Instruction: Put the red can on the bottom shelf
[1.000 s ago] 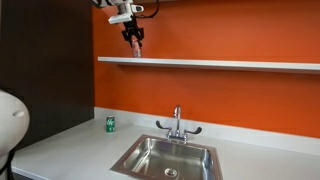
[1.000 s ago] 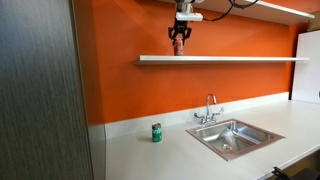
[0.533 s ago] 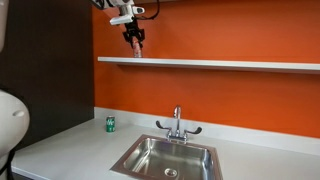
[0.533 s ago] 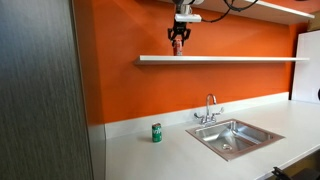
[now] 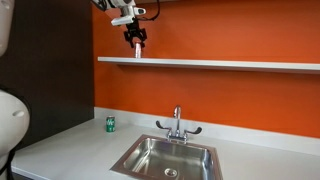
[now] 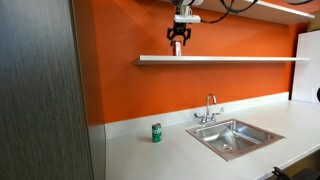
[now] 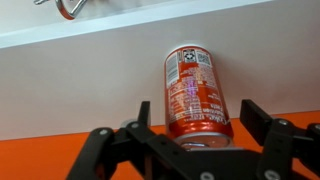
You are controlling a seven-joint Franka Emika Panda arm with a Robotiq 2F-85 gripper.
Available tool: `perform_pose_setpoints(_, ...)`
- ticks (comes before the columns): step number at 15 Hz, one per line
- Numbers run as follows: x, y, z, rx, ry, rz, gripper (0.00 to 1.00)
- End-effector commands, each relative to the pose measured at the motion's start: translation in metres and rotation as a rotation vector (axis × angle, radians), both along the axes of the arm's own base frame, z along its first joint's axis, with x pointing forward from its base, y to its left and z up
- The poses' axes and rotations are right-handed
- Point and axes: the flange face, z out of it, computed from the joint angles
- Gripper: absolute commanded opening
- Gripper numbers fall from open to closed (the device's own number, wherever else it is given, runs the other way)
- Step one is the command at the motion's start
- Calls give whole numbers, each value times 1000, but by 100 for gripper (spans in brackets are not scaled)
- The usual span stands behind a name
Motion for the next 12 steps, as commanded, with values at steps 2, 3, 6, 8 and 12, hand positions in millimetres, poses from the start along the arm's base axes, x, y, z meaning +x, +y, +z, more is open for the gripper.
perform_pose_setpoints(2,7,-7,2,18,14,-42,100)
perform_pose_setpoints(3,7,-8,2,18,11,-44,100)
perform_pose_setpoints(6,2,-9,4,16,9,-43,100)
perform_pose_setpoints(8,-2,-9,5,20,8,-36,100)
perform_pose_setpoints(12,-7,-10,4,24,16,-36,100)
